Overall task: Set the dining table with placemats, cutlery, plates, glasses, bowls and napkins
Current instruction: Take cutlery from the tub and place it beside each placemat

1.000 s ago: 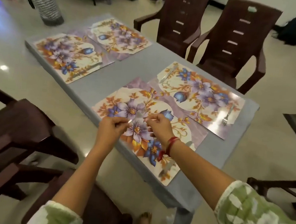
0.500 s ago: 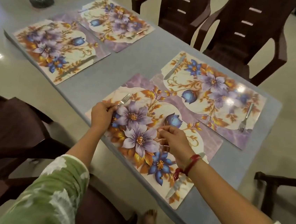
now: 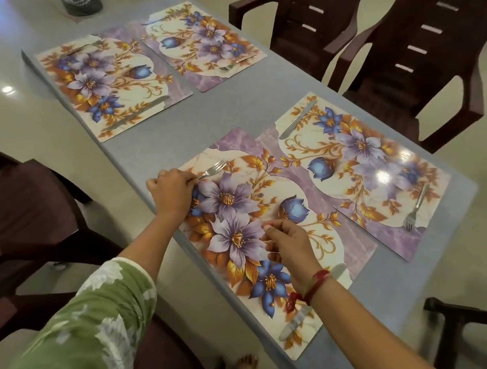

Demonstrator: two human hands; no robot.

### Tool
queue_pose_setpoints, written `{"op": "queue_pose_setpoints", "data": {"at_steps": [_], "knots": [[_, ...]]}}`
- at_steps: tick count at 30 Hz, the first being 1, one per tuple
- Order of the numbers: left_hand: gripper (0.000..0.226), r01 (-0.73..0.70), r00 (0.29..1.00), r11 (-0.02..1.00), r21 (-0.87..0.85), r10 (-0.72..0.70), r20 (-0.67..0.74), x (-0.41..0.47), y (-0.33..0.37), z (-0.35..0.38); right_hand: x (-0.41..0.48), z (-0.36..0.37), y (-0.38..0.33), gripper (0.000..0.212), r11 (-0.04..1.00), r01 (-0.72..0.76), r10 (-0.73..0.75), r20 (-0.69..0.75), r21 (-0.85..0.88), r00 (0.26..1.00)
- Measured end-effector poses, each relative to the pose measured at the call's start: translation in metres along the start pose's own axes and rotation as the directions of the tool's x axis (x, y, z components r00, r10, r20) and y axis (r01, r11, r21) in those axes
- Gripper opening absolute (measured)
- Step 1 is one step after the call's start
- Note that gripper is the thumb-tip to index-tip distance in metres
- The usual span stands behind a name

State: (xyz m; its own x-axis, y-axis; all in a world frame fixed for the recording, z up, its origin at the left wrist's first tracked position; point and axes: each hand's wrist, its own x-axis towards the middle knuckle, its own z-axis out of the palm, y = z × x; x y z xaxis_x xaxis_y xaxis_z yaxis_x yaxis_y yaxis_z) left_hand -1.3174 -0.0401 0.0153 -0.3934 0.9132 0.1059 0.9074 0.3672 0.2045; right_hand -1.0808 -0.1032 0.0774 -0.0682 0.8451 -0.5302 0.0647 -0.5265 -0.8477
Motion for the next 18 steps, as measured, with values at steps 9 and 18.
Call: {"op": "queue_pose_setpoints", "data": {"at_steps": [9, 18], "knots": [[0.026, 0.016, 1.0, 0.997, 0.079, -0.016, 0.005, -0.001, 0.003, -0.004, -0.003, -0.004, -0.008, 0.017, 0.999, 0.004, -0.004, -0.012, 0.041, 1.0], [0.054, -0.274, 0.958, 0.873, -0.403, 0.212, -0.192, -0.15, 0.097, -0.034, -0.059, -0.06, 0.015, 0.01, 0.984, 0.086, -0.072, -0.094, 0.156, 0.993]]}}
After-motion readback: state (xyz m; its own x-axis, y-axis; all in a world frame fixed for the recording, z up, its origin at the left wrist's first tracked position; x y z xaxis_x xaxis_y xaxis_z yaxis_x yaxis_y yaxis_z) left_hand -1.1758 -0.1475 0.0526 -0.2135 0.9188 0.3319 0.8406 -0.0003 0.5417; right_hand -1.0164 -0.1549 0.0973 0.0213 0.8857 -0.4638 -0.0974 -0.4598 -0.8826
